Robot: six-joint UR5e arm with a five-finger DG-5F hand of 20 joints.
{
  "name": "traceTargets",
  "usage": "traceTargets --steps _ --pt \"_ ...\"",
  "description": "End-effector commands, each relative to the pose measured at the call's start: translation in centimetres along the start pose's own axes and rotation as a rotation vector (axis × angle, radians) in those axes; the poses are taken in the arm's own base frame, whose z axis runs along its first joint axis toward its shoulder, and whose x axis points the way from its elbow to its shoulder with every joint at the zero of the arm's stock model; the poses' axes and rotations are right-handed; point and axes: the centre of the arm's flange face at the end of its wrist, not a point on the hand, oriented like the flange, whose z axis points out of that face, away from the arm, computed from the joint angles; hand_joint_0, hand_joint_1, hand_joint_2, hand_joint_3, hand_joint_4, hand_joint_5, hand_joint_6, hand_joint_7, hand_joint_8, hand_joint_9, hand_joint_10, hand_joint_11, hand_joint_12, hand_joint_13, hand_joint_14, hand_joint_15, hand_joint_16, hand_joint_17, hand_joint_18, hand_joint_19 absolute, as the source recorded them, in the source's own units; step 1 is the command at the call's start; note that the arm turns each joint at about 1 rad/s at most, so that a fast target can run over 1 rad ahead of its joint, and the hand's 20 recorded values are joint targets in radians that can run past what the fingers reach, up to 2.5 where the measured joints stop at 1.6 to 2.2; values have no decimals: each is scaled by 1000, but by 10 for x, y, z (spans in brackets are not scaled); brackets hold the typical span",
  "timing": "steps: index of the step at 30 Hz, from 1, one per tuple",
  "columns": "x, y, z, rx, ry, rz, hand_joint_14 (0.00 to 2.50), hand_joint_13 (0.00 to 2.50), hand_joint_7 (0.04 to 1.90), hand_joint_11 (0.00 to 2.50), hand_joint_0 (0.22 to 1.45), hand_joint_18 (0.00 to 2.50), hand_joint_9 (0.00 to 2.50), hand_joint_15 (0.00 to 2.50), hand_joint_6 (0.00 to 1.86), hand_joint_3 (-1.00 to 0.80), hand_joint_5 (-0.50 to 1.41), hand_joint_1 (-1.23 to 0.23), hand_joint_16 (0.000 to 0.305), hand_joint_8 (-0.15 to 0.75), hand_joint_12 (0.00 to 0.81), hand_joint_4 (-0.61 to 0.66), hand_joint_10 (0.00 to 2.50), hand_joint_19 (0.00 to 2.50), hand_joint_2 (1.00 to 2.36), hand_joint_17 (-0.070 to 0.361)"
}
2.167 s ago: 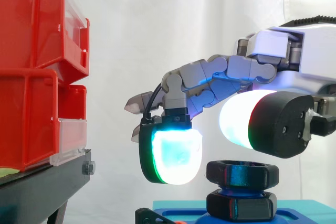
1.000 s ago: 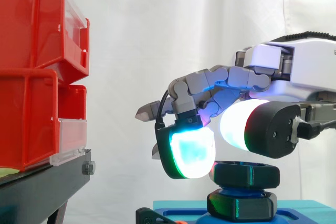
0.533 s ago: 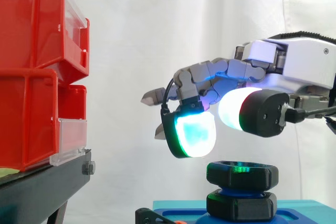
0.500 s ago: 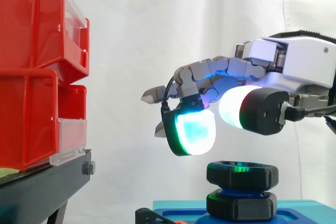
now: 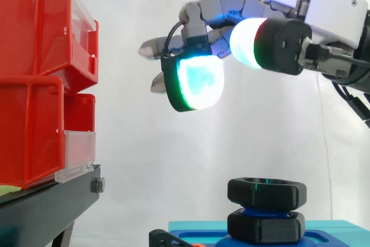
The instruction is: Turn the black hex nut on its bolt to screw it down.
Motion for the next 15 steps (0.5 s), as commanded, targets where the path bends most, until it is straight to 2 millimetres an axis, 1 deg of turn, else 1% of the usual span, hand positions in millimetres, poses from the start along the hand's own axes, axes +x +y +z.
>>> traceTargets --steps 1,4,5,7,8,9,11,12,15 --pt "2 11 3 -9 28 11 0 431 1498 19 513 515 805 0 502 -500 -21 -175 47 240 315 153 0 565 1000 106" --pt "3 20 7 1 36 15 0 431 1446 13 514 518 806 0 503 -500 -25 -179 47 237 315 167 0 566 1000 107" --pt "4 27 11 13 46 21 0 431 1401 12 514 518 805 0 504 -500 -29 -182 47 237 316 177 0 565 1000 107" --pt "6 29 10 17 58 25 0 424 1302 14 510 511 805 0 505 -500 -47 -202 48 236 315 189 0 564 1000 107" --pt "7 31 9 17 71 29 0 423 1288 13 510 512 804 0 505 -500 -51 -203 48 239 316 185 0 562 1000 107" --pt "15 38 5 9 109 42 0 426 1245 13 504 505 790 0 505 -500 -58 -235 48 241 318 205 1 561 1000 108" --pt "16 43 4 5 131 47 0 418 1194 11 495 508 773 0 505 -500 -66 -277 49 243 322 232 0 560 1000 110" --pt "18 45 4 5 140 51 0 418 1170 11 488 508 759 0 505 -500 -71 -327 50 245 326 239 0 558 1000 111" --pt "18 48 5 10 147 52 0 412 1119 1 484 500 753 0 505 -500 -76 -360 50 248 328 274 0 550 1000 112"
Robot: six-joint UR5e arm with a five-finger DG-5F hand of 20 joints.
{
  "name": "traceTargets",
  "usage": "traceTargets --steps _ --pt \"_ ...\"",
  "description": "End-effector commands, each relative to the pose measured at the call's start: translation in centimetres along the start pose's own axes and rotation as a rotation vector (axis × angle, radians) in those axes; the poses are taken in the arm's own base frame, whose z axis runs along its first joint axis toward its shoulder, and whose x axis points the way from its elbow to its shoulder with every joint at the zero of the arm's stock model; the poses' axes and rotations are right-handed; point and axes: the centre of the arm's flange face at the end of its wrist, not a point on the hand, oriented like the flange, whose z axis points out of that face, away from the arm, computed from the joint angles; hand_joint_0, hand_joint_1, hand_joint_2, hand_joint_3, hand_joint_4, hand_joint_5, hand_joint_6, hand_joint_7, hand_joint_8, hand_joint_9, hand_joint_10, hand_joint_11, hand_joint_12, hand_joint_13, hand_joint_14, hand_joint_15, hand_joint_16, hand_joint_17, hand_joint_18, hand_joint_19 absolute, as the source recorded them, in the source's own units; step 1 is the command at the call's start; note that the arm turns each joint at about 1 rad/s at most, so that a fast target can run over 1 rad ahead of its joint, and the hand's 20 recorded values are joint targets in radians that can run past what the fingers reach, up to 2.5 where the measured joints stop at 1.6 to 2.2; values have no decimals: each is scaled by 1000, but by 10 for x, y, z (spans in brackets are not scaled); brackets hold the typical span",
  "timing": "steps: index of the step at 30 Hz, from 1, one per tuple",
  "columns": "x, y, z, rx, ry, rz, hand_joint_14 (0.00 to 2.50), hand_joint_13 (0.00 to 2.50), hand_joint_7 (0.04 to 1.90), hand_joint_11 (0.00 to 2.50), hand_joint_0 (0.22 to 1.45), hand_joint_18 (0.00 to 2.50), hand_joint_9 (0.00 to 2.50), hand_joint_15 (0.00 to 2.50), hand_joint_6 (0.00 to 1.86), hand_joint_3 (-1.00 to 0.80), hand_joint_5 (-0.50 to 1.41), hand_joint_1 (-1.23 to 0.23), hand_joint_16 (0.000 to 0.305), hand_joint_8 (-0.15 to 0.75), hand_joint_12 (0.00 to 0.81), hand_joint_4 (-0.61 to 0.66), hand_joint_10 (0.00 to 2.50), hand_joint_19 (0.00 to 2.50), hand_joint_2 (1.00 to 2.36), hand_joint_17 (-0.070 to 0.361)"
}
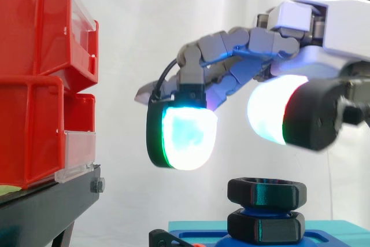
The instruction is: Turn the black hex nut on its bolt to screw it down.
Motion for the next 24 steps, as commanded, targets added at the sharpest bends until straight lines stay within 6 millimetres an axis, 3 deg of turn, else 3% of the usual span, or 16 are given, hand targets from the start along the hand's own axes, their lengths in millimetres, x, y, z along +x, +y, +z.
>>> traceTargets --steps 1,6,9,17,24 --pt "1 6 1 4 16 4 0 412 1111 1 484 498 754 0 505 -500 -72 -355 49 246 328 269 0 556 1000 111" --pt "1 5 1 7 15 6 0 411 1106 0 493 495 761 0 505 -500 -65 -316 49 239 323 269 0 559 1000 110" --pt "1 5 1 7 16 6 0 416 982 0 498 500 778 0 505 -500 -55 -296 48 227 316 315 0 553 1000 108" --pt "5 5 -2 8 42 12 0 432 888 0 486 506 798 0 504 -500 -57 -300 49 224 318 341 0 555 1000 111" --pt "10 8 -4 4 52 16 0 437 1134 0 494 509 835 0 505 -500 -37 -278 49 231 321 271 0 551 1000 109"
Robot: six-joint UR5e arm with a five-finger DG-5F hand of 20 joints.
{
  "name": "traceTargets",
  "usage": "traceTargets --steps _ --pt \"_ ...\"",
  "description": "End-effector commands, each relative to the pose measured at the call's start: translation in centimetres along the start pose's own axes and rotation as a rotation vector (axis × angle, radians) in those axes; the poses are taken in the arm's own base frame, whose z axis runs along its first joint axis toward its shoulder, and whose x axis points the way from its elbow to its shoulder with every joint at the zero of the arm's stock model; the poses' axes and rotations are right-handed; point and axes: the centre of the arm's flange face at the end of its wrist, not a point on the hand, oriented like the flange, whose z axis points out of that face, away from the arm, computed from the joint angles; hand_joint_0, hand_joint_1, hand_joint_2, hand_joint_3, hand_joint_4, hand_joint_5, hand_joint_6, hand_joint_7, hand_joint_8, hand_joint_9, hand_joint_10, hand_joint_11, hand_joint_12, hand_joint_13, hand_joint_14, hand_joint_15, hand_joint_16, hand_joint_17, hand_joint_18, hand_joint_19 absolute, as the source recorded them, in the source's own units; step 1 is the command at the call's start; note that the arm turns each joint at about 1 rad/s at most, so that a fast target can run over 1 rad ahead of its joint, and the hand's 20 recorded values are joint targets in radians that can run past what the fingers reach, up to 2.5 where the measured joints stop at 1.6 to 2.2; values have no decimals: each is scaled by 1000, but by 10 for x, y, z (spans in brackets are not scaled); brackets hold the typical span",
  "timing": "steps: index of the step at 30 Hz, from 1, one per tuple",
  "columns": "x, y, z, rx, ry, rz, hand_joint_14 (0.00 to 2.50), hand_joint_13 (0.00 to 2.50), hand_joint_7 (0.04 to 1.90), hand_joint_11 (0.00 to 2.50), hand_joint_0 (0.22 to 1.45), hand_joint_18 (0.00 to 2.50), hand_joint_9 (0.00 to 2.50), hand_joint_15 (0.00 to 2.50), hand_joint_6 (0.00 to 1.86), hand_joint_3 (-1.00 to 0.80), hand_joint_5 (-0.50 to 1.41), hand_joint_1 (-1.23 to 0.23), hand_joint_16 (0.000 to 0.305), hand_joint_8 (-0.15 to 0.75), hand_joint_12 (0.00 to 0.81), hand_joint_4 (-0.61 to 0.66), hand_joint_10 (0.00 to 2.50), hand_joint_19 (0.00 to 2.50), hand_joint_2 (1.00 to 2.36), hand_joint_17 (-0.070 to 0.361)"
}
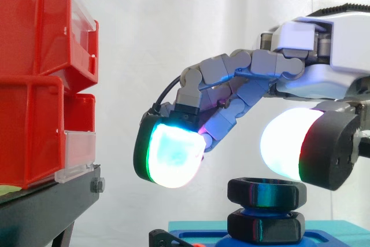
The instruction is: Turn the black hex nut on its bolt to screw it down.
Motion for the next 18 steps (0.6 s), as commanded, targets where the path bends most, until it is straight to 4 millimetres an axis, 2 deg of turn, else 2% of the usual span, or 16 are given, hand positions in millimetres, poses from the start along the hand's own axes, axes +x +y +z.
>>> traceTargets --steps 1,13,18 --pt "4 1 -2 -2 8 2 0 445 1142 0 498 507 845 0 506 -500 -34 -278 48 229 319 266 0 551 1000 108" --pt "5 -6 -6 -6 11 0 0 471 1379 0 508 524 889 0 505 -500 -14 -264 47 231 313 170 0 559 1000 105" --pt "4 -11 -8 0 11 -9 0 479 1416 0 511 532 901 0 505 -500 -10 -259 46 229 313 154 0 562 1000 104"
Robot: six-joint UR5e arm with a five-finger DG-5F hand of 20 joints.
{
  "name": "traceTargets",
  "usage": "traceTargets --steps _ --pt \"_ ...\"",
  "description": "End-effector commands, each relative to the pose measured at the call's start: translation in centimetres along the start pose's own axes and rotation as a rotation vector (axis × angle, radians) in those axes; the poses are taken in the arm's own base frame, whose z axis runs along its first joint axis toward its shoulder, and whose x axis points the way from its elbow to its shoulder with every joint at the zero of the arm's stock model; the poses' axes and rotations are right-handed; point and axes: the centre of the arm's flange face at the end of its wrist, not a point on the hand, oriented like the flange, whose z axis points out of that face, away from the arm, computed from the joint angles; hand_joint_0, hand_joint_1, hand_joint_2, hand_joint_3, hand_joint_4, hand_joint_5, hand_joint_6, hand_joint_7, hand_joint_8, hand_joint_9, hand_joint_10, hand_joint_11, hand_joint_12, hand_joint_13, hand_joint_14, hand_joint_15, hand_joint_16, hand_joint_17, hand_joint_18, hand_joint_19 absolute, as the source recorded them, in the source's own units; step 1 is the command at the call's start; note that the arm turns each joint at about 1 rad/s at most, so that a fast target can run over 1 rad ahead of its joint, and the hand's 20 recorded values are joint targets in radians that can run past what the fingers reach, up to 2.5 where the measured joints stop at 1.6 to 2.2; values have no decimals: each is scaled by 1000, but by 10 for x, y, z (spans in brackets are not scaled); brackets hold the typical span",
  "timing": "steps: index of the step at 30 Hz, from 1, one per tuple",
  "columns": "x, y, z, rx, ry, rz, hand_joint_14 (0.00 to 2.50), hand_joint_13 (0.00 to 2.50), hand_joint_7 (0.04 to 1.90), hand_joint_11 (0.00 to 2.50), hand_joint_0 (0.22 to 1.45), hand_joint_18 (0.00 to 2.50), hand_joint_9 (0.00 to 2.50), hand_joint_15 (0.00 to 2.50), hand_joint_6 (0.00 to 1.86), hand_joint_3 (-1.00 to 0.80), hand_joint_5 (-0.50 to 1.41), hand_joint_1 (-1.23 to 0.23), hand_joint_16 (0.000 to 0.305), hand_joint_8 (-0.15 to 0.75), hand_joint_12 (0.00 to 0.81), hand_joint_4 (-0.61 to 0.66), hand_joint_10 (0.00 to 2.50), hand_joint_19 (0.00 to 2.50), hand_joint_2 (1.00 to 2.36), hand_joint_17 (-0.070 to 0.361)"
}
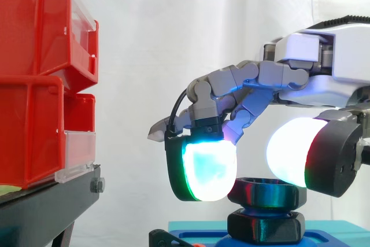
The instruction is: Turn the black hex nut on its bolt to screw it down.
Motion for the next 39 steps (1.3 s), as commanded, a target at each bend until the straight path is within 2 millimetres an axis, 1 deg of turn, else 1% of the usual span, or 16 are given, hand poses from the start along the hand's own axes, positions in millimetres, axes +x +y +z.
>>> traceTargets --steps 1,4,9,13,20,21,29,31,34,39 --pt "0 -3 -1 3 1 -6 0 483 1412 0 512 534 908 0 504 -500 -9 -257 46 229 313 164 0 561 1000 104" --pt "2 -4 -4 -11 11 -14 0 488 1413 0 514 540 918 0 504 -500 -8 -255 46 227 312 164 0 561 1000 103" --pt "1 -6 -4 -12 3 -46 0 504 1402 0 515 547 947 0 505 -500 -2 -251 46 221 311 161 2 561 1000 104" --pt "2 -10 -5 -8 1 -53 0 517 1427 9 517 556 975 0 505 -500 2 -248 46 219 310 155 0 560 1000 103" --pt "1 -15 -7 -3 -3 -55 0 526 1461 5 517 565 1016 0 504 -500 11 -191 46 210 310 148 0 557 1000 103" --pt "1 -19 -9 -5 -2 -55 0 527 1467 4 517 565 1016 0 504 -500 12 -186 46 211 310 151 0 566 1000 103" --pt "1 -31 -16 -15 -8 -59 0 529 1468 8 510 565 1018 0 504 -500 11 -141 47 214 313 164 0 564 1000 105" --pt "2 -31 -17 -20 -2 -57 0 528 1462 0 507 566 1012 0 504 -500 10 -117 47 215 314 161 0 571 1000 106" --pt "2 -39 -21 -22 -2 -58 0 528 1448 9 504 569 1012 0 504 -500 9 -97 47 218 316 163 0 562 1000 107" --pt "2 -45 -26 -34 -1 -55 0 529 1424 3 503 565 1011 0 504 -500 8 -93 48 220 317 171 0 569 1000 107"
